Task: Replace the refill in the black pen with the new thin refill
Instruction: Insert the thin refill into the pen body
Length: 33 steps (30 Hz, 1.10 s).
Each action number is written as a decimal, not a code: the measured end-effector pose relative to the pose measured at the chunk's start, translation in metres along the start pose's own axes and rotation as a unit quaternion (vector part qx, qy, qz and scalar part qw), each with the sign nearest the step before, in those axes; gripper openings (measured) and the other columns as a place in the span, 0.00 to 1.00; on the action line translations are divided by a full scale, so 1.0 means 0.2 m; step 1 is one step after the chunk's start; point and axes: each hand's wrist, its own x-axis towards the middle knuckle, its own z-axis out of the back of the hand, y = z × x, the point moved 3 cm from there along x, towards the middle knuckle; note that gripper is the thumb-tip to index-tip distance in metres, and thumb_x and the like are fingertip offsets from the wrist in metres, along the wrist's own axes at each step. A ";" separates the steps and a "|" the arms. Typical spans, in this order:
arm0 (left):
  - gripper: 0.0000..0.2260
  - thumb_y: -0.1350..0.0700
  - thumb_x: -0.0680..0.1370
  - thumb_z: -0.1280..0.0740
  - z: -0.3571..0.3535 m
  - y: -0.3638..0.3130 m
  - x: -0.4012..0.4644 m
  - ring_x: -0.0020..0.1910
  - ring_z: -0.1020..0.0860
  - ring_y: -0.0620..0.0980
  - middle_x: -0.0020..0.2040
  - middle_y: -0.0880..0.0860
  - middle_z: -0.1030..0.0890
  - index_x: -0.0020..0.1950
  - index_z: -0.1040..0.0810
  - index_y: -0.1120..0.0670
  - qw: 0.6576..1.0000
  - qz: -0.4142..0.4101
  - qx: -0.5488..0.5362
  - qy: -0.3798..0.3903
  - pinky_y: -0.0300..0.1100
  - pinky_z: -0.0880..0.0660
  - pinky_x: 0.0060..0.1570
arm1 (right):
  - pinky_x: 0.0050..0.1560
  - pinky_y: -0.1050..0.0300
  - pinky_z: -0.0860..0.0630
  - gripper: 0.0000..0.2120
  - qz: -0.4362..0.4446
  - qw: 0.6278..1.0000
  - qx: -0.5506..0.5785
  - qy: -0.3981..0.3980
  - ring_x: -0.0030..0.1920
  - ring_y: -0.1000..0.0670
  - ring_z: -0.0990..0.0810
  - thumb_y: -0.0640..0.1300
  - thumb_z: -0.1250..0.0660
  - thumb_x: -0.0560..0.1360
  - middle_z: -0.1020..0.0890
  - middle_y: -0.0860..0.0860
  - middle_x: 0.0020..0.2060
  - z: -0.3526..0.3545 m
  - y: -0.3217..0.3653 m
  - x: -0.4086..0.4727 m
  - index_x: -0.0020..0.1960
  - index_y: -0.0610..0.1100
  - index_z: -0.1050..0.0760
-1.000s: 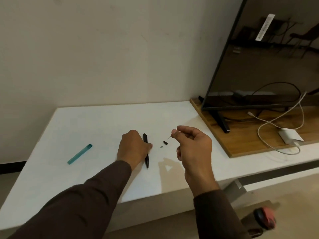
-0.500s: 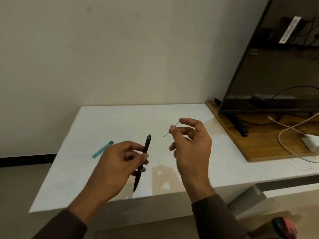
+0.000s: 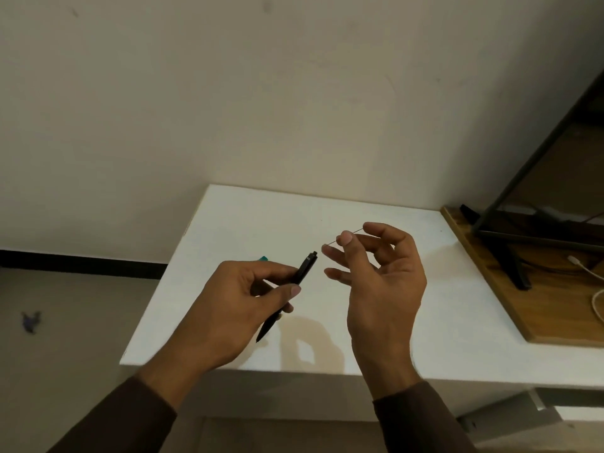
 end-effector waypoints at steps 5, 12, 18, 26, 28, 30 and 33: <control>0.12 0.56 0.77 0.26 0.01 0.00 0.00 0.40 0.12 0.44 0.42 0.39 0.12 0.47 0.14 0.36 1.000 -0.011 0.009 0.002 0.34 0.16 0.44 | 0.35 0.52 0.15 0.10 -0.017 0.999 0.015 0.028 0.41 0.44 0.11 0.36 0.27 0.77 0.14 0.44 0.43 -0.02 0.00 -0.01 0.56 0.44 0.24; 0.13 0.55 0.77 0.26 0.01 -0.02 0.01 0.40 0.13 0.42 0.41 0.36 0.13 0.46 0.15 0.34 0.999 -0.019 0.031 -0.001 0.35 0.15 0.42 | 0.35 0.54 0.15 0.09 -0.013 0.999 0.001 0.046 0.42 0.45 0.11 0.37 0.27 0.77 0.14 0.45 0.43 -0.01 0.00 0.00 0.55 0.45 0.23; 0.13 0.54 0.77 0.26 0.00 -0.03 0.01 0.41 0.13 0.41 0.43 0.35 0.13 0.47 0.16 0.33 0.998 -0.026 0.054 -0.003 0.35 0.18 0.43 | 0.34 0.55 0.16 0.09 -0.009 0.998 -0.008 0.058 0.42 0.45 0.11 0.36 0.27 0.77 0.14 0.45 0.43 0.00 0.00 0.01 0.55 0.44 0.23; 0.12 0.55 0.77 0.27 0.01 -0.04 0.00 0.41 0.13 0.43 0.45 0.38 0.13 0.48 0.14 0.35 0.998 -0.019 0.060 -0.009 0.52 0.16 0.50 | 0.35 0.53 0.15 0.10 -0.007 0.997 -0.013 0.075 0.44 0.44 0.12 0.35 0.27 0.77 0.14 0.45 0.42 0.00 0.01 0.01 0.56 0.43 0.22; 0.11 0.55 0.77 0.27 0.01 -0.05 0.00 0.41 0.13 0.43 0.46 0.37 0.13 0.48 0.13 0.37 0.998 -0.018 0.061 -0.011 0.54 0.15 0.50 | 0.35 0.53 0.15 0.10 -0.009 0.997 -0.017 0.079 0.44 0.45 0.12 0.35 0.27 0.77 0.14 0.45 0.42 0.00 0.01 0.01 0.55 0.44 0.22; 0.10 0.55 0.77 0.26 0.02 -0.05 0.00 0.42 0.13 0.43 0.46 0.38 0.13 0.49 0.13 0.38 0.998 -0.019 0.061 -0.012 0.55 0.16 0.50 | 0.35 0.53 0.15 0.10 -0.010 0.996 -0.020 0.084 0.43 0.45 0.12 0.35 0.27 0.76 0.14 0.45 0.42 0.00 0.01 0.01 0.55 0.44 0.22; 0.11 0.55 0.77 0.27 0.02 -0.05 0.00 0.42 0.13 0.44 0.45 0.38 0.13 0.48 0.13 0.37 0.998 -0.024 0.063 -0.008 0.53 0.16 0.51 | 0.35 0.54 0.15 0.10 -0.009 0.995 -0.029 0.095 0.43 0.45 0.12 0.35 0.26 0.76 0.13 0.46 0.43 0.00 0.01 0.01 0.55 0.44 0.21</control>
